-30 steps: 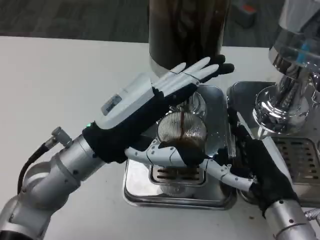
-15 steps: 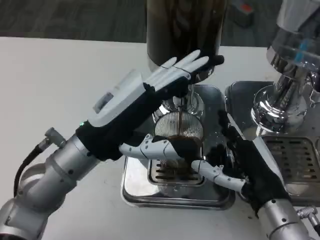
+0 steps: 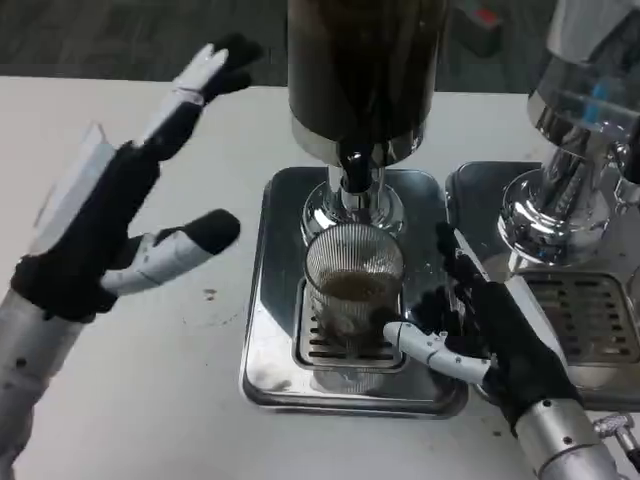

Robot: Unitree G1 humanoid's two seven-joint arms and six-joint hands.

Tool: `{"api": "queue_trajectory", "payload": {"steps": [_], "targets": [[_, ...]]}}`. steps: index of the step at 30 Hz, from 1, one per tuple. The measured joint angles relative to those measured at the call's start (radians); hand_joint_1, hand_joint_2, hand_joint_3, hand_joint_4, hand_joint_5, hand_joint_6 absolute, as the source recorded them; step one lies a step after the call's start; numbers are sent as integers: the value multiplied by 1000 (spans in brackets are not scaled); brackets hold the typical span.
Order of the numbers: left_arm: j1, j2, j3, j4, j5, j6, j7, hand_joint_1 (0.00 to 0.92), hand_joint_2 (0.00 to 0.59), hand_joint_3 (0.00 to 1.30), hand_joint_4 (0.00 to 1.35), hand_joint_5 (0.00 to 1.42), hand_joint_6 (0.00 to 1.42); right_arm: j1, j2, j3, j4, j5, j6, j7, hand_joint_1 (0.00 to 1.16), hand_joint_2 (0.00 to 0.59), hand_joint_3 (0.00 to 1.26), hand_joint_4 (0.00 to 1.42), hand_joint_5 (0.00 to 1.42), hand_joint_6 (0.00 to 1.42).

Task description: Grasp the cup under the faucet to collect the drink, then remove the cup.

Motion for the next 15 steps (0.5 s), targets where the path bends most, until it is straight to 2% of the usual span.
{"api": "queue_trajectory", "payload": {"steps": [2,6,10,15], "targets": [[61,10,42,3,-41,6,-1,0,133,118,0,175,58,-2,2,10,0,-3,-2,0,804,189,0,0,0,0],[130,22,80,29,-94,36,-15,0,133,118,0,186,70,-2,2,9,-1,-3,-2,-1,806,185,0,0,0,0],[188,21,87,66,-120,76,-47,0,134,122,0,190,76,-2,5,14,-3,-5,-2,-2,808,182,0,0,0,0],[238,21,87,70,-111,88,-74,0,136,120,0,192,78,-2,10,20,-3,-5,-10,-4,810,181,0,0,0,0]]}}
